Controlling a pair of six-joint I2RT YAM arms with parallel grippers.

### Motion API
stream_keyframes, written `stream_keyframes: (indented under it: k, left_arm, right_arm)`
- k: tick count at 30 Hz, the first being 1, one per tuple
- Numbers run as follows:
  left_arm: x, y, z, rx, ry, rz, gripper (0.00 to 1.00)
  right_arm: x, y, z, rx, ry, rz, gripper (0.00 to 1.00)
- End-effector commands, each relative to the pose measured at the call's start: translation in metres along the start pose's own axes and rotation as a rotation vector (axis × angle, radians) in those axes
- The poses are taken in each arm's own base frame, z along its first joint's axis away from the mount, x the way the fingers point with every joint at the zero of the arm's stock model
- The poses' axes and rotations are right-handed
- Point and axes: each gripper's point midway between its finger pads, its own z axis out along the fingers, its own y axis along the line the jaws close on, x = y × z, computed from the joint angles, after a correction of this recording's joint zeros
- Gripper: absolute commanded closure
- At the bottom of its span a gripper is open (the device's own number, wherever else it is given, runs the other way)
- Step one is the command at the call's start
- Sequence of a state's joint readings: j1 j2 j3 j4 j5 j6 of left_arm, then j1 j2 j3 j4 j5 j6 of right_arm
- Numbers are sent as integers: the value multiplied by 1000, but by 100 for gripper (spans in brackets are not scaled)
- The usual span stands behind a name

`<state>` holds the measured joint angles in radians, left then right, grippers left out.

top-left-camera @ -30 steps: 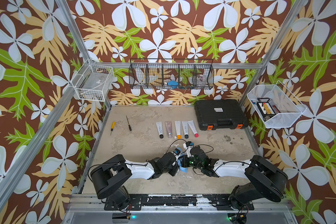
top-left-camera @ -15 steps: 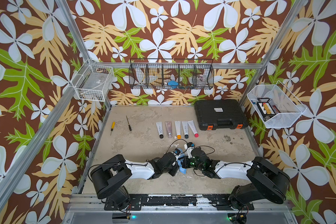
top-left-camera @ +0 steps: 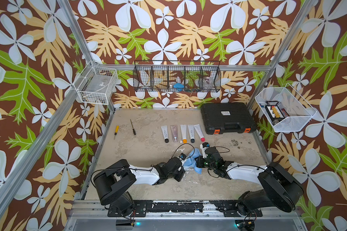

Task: Wipe the surface of the toothpaste tube
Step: Wipe the dirt from the toothpaste tube.

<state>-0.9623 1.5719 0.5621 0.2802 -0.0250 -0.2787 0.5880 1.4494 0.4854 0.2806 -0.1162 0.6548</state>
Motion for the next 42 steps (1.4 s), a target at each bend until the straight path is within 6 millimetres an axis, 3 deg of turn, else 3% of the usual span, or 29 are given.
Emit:
stream_keyframes:
  k: [1, 7, 13, 20, 30, 35, 42]
  left_arm:
    - [2, 5, 1, -24, 9, 9, 94]
    - [1, 2, 1, -12, 8, 12, 94]
    - [0, 2, -1, -10, 1, 15, 94]
    - [-2, 4, -2, -19, -5, 14, 94]
    - [-2, 4, -1, -20, -5, 13, 94]
    - [-2, 3, -1, -19, -6, 14, 94]
    - [-3, 3, -2, -16, -9, 14, 95]
  right_arm:
    - [5, -28, -3, 114, 56, -50, 100]
    - [-11, -18, -3, 86, 33, -59, 100]
    - [-11, -10, 2, 46, 51, -53, 100]
    - [12, 6, 5, -26, 102, -50, 100]
    - [56, 61, 4, -132, 159, -128, 100]
    - [60, 79, 1, -187, 176, -114, 100]
    - [52, 90, -6, -213, 159, -114, 100]
